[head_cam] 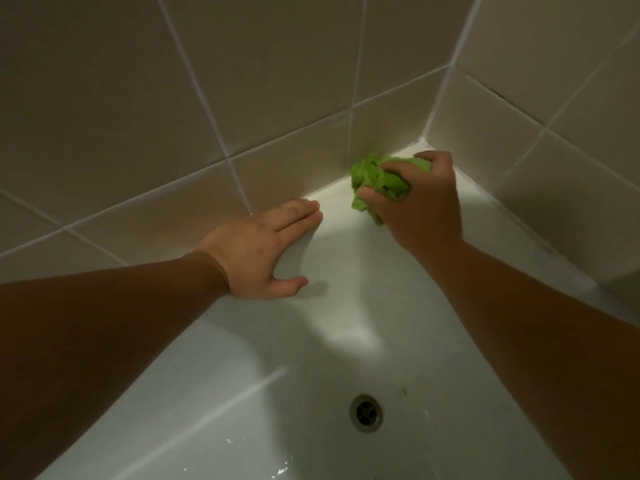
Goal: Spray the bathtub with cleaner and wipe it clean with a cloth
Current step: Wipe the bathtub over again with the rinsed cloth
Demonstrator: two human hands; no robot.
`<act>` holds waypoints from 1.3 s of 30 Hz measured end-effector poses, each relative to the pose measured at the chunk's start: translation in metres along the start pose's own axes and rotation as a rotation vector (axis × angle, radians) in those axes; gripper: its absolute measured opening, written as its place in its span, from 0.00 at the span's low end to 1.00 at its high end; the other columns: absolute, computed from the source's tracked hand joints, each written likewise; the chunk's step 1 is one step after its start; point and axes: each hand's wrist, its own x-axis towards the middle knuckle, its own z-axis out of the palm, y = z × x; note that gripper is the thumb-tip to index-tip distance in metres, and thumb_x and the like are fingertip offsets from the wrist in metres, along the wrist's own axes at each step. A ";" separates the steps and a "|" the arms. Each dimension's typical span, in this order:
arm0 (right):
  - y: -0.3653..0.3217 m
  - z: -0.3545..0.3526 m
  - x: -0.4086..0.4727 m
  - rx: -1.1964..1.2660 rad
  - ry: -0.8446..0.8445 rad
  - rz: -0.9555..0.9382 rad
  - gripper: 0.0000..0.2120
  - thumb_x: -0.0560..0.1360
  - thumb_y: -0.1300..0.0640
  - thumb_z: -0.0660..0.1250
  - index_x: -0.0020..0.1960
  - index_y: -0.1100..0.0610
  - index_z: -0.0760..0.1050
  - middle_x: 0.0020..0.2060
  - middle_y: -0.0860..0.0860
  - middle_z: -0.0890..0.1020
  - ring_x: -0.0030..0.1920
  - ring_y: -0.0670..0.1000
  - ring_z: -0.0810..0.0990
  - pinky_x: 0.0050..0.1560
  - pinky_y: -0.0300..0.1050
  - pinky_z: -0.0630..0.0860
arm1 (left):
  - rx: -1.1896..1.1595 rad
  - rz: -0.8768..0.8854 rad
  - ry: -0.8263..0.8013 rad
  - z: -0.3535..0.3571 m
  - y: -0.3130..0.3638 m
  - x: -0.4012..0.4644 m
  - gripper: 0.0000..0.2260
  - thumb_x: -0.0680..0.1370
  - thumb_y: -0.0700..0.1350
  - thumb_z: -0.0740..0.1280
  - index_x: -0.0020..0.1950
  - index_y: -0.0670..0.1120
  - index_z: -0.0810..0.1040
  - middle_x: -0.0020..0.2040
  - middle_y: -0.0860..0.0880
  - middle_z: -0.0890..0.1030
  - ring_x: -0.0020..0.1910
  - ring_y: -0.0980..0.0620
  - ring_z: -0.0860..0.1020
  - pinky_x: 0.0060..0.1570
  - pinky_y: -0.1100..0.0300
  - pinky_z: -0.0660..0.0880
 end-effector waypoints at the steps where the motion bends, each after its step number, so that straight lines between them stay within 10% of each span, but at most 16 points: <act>1: 0.002 0.002 0.004 0.003 0.051 0.061 0.20 0.65 0.42 0.78 0.53 0.51 0.86 0.60 0.61 0.75 0.55 0.61 0.78 0.60 0.53 0.78 | -0.015 0.003 0.000 0.001 -0.001 0.003 0.44 0.74 0.67 0.65 0.83 0.45 0.58 0.82 0.45 0.61 0.80 0.48 0.61 0.74 0.51 0.68; 15: 0.022 -0.012 0.019 -0.034 -0.068 0.107 0.25 0.70 0.42 0.76 0.64 0.49 0.80 0.61 0.54 0.69 0.58 0.55 0.75 0.65 0.39 0.69 | -0.024 0.002 -0.048 0.002 0.005 0.022 0.46 0.74 0.70 0.64 0.84 0.48 0.53 0.83 0.45 0.59 0.81 0.46 0.60 0.73 0.46 0.70; 39: 0.060 -0.052 0.001 0.051 -0.205 -0.055 0.22 0.72 0.45 0.76 0.64 0.50 0.81 0.60 0.53 0.71 0.58 0.52 0.75 0.65 0.44 0.72 | 0.069 -0.031 -0.050 -0.002 0.013 0.031 0.48 0.72 0.72 0.65 0.84 0.47 0.57 0.82 0.47 0.61 0.79 0.48 0.63 0.73 0.49 0.67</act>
